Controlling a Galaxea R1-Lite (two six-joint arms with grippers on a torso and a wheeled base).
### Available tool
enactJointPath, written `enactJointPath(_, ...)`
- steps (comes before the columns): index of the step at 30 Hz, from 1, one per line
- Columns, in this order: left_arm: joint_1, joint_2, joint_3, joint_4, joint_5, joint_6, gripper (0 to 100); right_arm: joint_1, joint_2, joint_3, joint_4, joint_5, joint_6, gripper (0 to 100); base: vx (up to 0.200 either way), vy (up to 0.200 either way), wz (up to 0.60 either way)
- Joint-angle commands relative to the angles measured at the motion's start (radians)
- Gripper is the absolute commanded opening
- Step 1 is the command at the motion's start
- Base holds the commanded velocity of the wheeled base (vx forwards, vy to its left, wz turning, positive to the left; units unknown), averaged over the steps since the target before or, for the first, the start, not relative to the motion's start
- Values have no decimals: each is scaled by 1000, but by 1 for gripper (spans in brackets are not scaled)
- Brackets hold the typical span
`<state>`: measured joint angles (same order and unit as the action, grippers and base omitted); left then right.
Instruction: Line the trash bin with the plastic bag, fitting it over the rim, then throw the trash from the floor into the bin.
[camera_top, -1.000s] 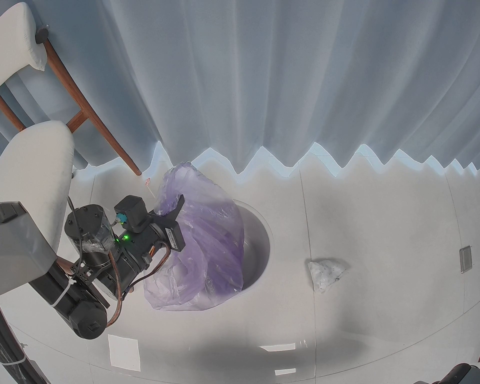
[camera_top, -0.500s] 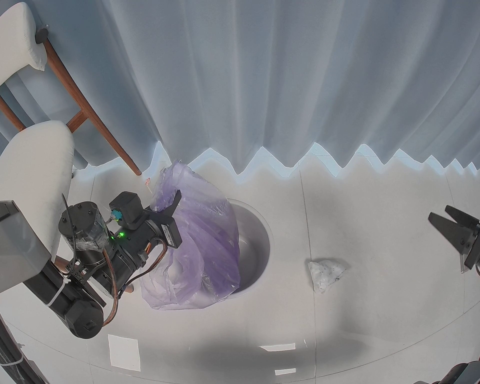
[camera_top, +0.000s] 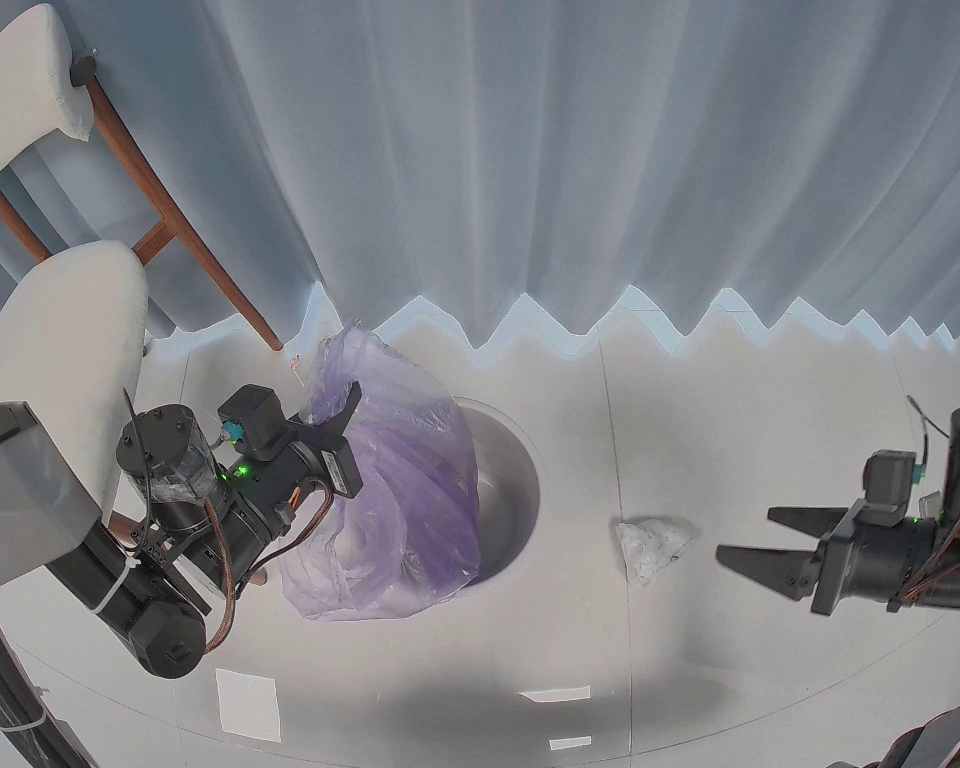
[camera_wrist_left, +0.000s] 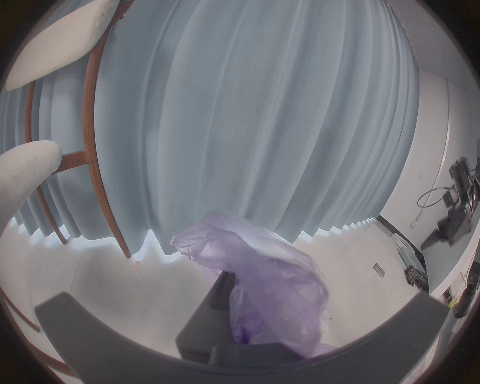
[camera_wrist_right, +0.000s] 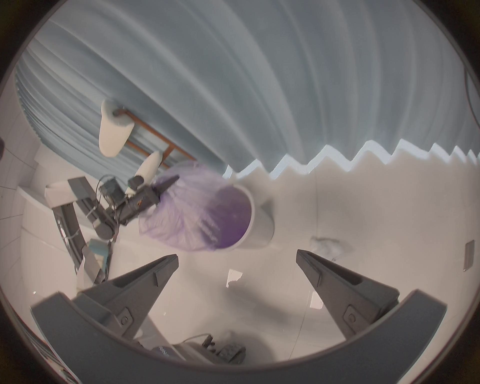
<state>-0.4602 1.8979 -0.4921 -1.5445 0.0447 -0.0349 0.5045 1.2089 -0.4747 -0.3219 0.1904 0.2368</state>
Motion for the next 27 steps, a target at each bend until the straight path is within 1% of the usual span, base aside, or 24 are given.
enactJointPath(1, 0, 0, 0, 0, 1, 0, 0, 101, 133, 39, -3, 1, 6, 100, 0, 0, 0)
enactJointPath(5, 0, 4, 1, 0, 1, 0, 0, 163, 192, 88, -6, 1, 1, 100, 0, 0, 0)
enactJointPath(8, -2, 4, 3, 0, 1, 0, 0, 187, 224, 108, -8, 3, -4, 100, 0, 0, 0)
enactJointPath(12, 0, 4, 3, 0, 1, 0, 0, 261, 285, 137, -52, 6, 7, 100, 0, 0, 0)
enactJointPath(14, 0, 4, 3, 0, 1, 0, 0, 270, 293, 145, -62, 7, 7, 100, 0, 0, 0)
enactJointPath(16, 0, 3, 3, 0, 1, 0, 0, 293, 333, 180, -98, 26, 7, 100, 0, 0, 0)
enactJointPath(22, 0, 6, 3, 0, 1, 1, 0, 324, 417, 223, -157, 32, 7, 100, 0, 0, 0)
enactJointPath(25, 0, 4, 3, 0, 1, 1, 0, 327, 495, 257, -289, 69, 7, 100, 0, 0, 0)
enactJointPath(27, 0, 6, 3, 0, 1, 1, 0, 328, 546, 281, -382, 73, 9, 100, 0, 0, 0)
